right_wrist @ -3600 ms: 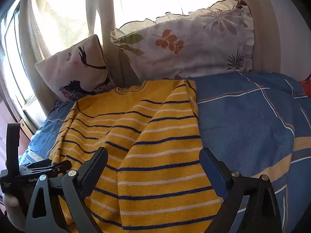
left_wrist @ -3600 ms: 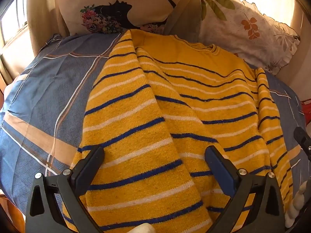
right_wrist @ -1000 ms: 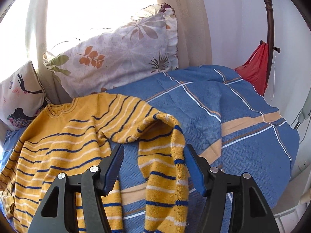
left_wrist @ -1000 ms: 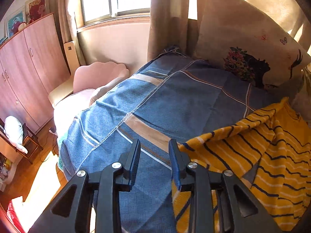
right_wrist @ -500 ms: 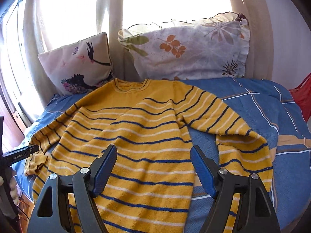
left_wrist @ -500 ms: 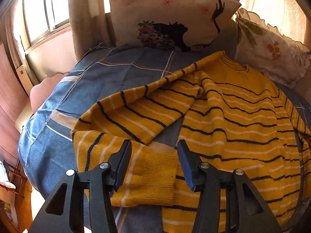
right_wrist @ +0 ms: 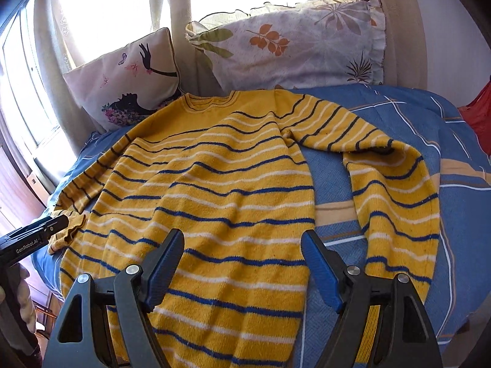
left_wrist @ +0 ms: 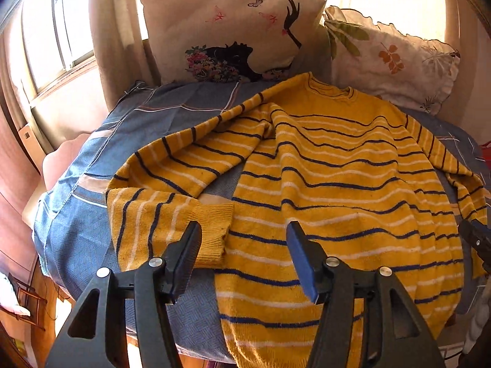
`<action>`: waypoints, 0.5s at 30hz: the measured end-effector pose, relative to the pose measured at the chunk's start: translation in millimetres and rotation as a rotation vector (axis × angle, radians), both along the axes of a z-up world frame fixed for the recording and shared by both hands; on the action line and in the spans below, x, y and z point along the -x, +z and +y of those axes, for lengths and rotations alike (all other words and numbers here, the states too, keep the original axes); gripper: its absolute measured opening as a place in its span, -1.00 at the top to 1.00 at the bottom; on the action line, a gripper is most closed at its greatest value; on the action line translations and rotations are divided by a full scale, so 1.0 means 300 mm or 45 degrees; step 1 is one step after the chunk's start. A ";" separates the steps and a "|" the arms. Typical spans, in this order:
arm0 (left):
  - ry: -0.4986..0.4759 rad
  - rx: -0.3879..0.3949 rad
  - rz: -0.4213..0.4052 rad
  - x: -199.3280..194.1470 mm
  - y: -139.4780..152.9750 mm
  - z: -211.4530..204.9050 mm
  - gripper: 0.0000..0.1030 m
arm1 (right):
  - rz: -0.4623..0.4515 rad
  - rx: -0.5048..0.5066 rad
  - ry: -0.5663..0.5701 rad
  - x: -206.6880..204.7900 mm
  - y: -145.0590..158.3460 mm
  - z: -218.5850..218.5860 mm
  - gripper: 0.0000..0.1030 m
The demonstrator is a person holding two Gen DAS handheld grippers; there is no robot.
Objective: Fold small clothes
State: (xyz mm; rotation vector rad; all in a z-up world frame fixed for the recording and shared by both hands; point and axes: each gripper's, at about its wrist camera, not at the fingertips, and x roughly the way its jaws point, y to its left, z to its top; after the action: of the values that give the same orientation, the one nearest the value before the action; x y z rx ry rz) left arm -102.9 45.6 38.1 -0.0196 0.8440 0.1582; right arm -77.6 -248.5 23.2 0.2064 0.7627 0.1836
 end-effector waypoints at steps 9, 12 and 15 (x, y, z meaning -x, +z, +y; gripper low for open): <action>-0.017 0.009 0.013 0.073 -0.025 -0.027 -0.17 | 0.010 -0.011 -0.016 0.094 -0.027 -0.011 -0.63; -0.026 0.017 0.031 0.083 -0.041 -0.033 -0.17 | 0.023 -0.026 -0.023 0.108 -0.041 -0.022 -0.63; -0.029 0.023 0.052 0.080 -0.058 -0.037 -0.17 | 0.038 -0.041 -0.035 0.106 -0.055 -0.036 -0.64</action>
State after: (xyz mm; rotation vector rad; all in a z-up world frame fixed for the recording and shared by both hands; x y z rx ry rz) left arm -127.0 34.6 20.7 -0.0237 0.8860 0.1297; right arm -109.4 -259.2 6.8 0.2506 0.7863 0.1671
